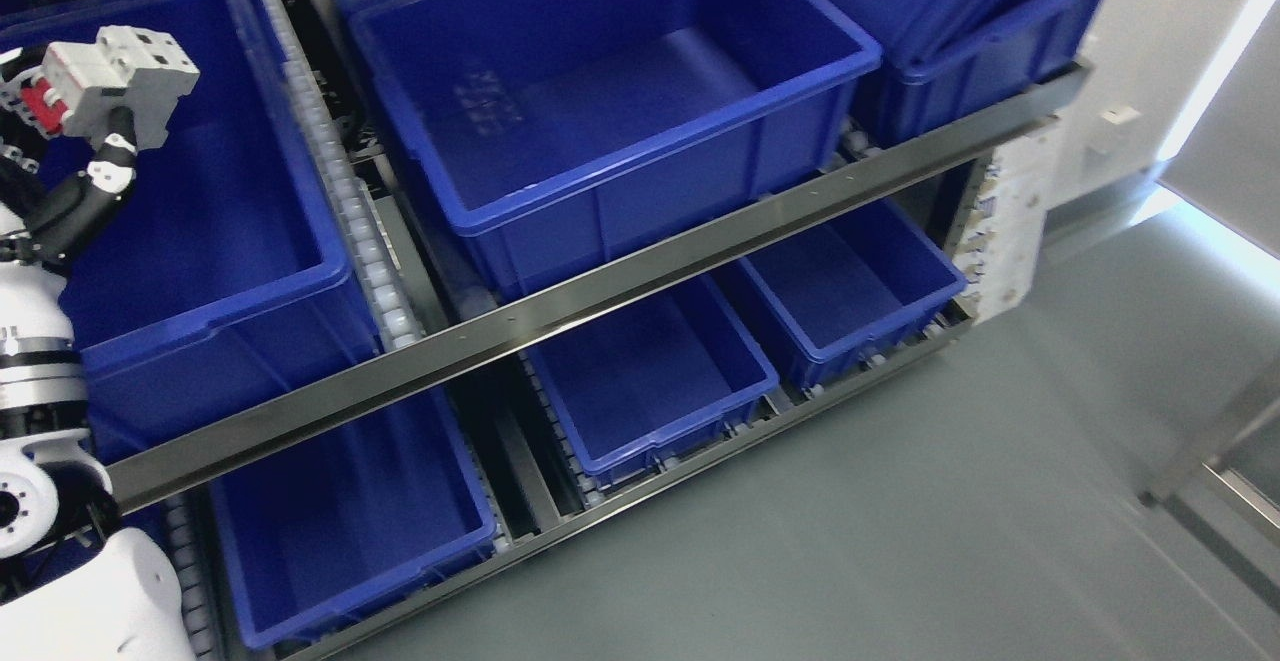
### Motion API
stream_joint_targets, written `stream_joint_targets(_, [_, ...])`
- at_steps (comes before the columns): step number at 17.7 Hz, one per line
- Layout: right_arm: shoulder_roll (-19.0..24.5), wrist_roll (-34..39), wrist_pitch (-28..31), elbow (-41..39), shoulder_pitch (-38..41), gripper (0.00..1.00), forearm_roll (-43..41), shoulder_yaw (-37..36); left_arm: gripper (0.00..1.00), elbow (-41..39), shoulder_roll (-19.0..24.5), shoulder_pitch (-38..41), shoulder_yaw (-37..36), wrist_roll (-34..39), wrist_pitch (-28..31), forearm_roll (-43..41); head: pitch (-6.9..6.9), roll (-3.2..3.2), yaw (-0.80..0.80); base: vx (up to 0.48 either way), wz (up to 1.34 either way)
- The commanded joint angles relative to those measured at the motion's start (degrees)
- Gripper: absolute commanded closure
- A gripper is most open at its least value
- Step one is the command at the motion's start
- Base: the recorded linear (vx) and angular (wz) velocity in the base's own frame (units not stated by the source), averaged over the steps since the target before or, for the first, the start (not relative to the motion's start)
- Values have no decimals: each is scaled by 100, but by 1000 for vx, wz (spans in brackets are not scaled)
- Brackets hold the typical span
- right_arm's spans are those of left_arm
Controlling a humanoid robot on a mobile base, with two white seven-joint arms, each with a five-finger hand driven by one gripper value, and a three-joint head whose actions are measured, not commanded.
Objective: Place circuit breaker on shelf
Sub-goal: 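Turn the robot toward the blue bin shelf holding the breaker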
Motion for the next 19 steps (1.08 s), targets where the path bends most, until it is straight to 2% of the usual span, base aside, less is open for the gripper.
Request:
stream_joint_targets(1, [-100,5,376,0,1,0,0,114,82,726,1189,-483,-1032,-198,198,-59,0,0,0,95,536])
stream_joint_targets(3, [-100,5,376,0,1,0,0,114,82,1164,1751,-527,-1594,-216,574,-286,-1,0,0,100,402])
stream_joint_targets(5, [-100,5,376,0,1,0,0,114,82,1884,2340,-798,-1850,-242,638,-716,-1,0,0,114,239])
stream_joint_targets(7, [-100,5,376,0,1,0,0,114,80,2492,2754,-861,-2096,-243,620,-999,-2,0,0,116,205])
stream_joint_targets(8, [-100,5,376,0,1,0,0,114,80,2695,2817,-879,-2150,-242,550,-1078,-2,0,0,151,193])
stream_joint_targets(12, [-100,5,376,0,1,0,0,114,80,3801,2800,-1633,-3124,-321,445,-1500,-2,0,0,148,134])
stream_joint_targets(14, [-100,5,376,0,1,0,0,114,80,4328,2687,-1914,-3274,-322,400,-1780,-2,0,0,129,86])
stream_joint_targets(16, [-100,5,376,0,1,0,0,114,80,5424,2406,-2353,-3433,-278,25,-2115,-2,0,0,115,0])
stream_joint_targets(19, [-100,5,376,0,1,0,0,114,80,6061,2212,-2540,-3469,-269,-100,-2388,-2,0,0,83,-4])
